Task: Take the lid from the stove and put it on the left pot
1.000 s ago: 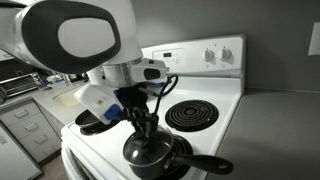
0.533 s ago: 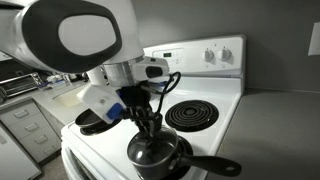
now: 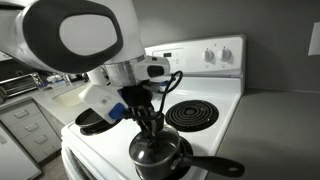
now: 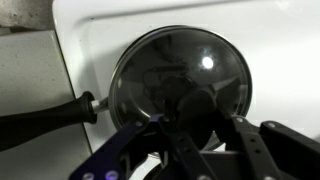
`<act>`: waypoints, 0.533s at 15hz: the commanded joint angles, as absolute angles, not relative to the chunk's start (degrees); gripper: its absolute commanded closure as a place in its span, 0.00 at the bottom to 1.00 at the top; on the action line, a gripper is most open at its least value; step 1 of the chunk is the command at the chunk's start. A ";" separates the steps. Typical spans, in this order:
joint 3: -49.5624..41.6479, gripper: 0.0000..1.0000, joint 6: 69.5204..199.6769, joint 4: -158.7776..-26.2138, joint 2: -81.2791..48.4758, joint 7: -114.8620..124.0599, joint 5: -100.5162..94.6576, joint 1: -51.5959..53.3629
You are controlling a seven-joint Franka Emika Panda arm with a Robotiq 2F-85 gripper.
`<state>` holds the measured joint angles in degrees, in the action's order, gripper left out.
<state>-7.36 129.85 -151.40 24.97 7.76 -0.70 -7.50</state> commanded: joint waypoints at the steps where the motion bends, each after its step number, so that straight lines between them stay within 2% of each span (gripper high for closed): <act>1: -6.02 0.34 131.28 -150.76 22.21 7.81 -2.20 -8.60; 5: -5.66 0.06 131.81 -150.49 21.40 8.25 -3.57 -8.61; 6: -5.54 0.02 131.70 -150.34 21.22 8.48 -3.95 -8.67; 8: -5.29 0.00 131.04 -149.95 21.47 8.90 -4.37 -8.66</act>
